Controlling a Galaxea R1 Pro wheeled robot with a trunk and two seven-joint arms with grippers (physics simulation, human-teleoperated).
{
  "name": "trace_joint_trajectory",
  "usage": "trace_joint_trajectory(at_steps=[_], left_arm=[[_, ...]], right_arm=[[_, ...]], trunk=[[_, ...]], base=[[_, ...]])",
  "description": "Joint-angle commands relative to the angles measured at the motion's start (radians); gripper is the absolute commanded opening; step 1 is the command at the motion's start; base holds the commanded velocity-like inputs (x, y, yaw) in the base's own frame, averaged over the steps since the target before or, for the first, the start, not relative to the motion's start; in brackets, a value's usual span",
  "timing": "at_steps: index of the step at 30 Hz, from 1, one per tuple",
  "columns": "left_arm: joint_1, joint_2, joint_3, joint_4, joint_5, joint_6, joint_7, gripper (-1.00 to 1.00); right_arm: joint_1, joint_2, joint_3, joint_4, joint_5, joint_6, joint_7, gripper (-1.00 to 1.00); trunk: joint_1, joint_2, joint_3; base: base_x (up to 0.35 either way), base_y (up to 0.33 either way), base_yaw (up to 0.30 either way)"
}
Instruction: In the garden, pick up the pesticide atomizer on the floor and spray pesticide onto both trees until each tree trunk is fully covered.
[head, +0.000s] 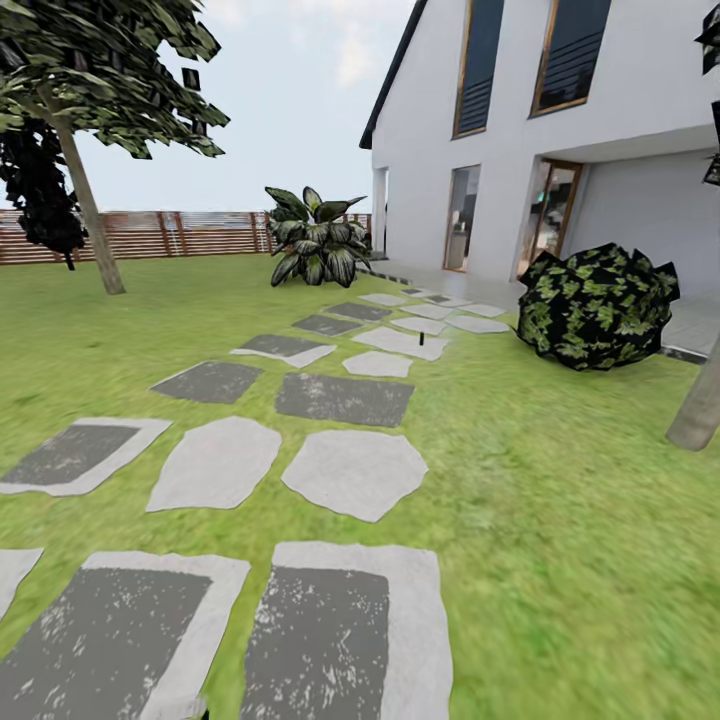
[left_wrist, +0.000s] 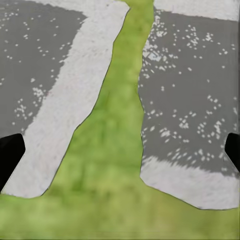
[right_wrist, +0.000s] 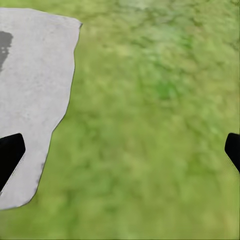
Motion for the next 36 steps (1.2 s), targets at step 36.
trace_joint_trajectory(at_steps=[36], left_arm=[[0.0, 0.0, -0.001, 0.0, 0.0, 0.0, 0.0, 1.0]], right_arm=[[0.0, 0.0, 0.0, 0.0, 0.0, 0.0, 0.0, 1.0]], trunk=[[0.0, 0.0, 0.0]], base=[[0.335, 0.0, 0.0]])
